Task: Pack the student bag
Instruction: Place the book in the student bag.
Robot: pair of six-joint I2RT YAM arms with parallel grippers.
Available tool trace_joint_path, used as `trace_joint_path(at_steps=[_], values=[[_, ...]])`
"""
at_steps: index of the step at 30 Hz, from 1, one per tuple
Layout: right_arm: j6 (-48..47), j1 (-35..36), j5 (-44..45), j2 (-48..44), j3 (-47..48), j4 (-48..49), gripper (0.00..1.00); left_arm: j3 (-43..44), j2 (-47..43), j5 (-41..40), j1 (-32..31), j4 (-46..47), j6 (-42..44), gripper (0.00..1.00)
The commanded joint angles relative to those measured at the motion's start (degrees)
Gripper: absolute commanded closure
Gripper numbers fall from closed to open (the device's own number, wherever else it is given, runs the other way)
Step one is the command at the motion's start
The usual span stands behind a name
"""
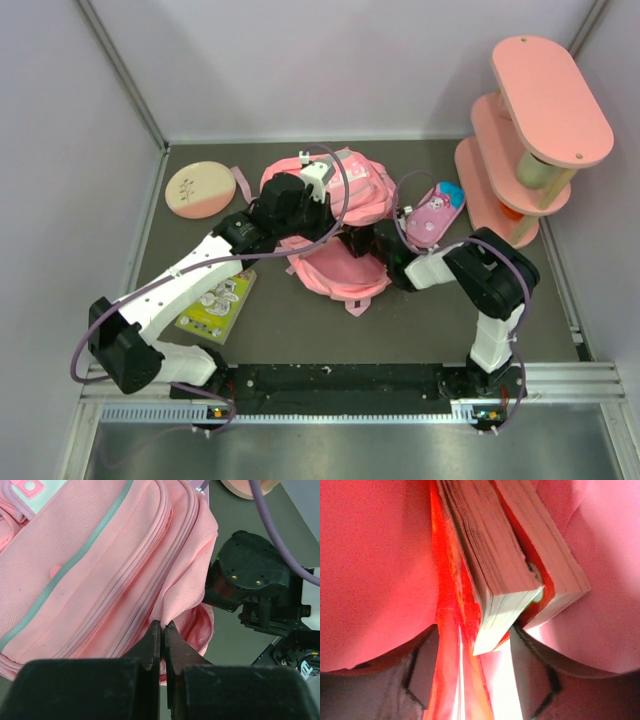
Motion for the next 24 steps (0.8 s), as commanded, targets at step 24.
trace_joint_path(at_steps=[24], values=[[-25.6, 5.5, -8.1, -51.5, -15.0, -38.6, 0.21, -0.7, -1.1, -4.0, 2.4, 7.6, -2.9, 1.0]])
